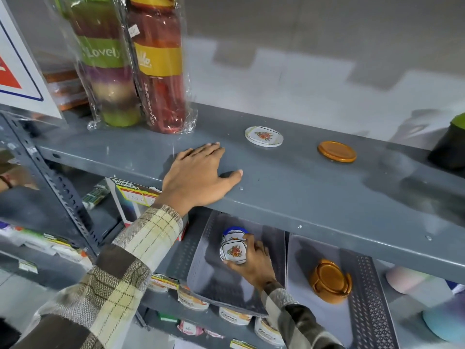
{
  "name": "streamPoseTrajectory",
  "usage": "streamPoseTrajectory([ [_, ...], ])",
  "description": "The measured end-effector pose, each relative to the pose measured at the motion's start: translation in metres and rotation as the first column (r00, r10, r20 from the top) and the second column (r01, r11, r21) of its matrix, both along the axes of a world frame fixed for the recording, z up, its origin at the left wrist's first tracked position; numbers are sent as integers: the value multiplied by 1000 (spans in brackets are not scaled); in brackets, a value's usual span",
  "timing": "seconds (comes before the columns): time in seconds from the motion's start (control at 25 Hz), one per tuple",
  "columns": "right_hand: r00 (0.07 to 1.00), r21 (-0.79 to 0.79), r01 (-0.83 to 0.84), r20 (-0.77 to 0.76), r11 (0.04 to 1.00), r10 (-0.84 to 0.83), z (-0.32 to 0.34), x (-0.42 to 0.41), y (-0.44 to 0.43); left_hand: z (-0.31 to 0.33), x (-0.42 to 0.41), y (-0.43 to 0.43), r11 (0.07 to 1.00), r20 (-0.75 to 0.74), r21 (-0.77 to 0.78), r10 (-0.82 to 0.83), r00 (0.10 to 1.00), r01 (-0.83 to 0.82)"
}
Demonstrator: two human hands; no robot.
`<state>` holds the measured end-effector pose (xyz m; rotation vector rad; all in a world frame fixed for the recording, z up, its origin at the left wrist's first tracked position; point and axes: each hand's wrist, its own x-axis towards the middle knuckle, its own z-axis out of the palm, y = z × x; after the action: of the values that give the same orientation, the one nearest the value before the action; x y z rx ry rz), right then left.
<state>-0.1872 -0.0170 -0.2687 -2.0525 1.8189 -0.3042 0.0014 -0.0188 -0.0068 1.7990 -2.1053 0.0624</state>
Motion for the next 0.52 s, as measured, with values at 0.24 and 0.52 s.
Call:
streamPoseTrajectory([
  [0.24, 990, -66, -89, -116, 994, 81, -12, 6, -17, 0, -1, 0, 1000, -6, -2, -1, 1000, 1],
  [0.52, 974, -129, -123, -205, 984, 94, -23, 6, -25, 2, -1, 1, 1000, -14, -4, 3, 1000, -3],
])
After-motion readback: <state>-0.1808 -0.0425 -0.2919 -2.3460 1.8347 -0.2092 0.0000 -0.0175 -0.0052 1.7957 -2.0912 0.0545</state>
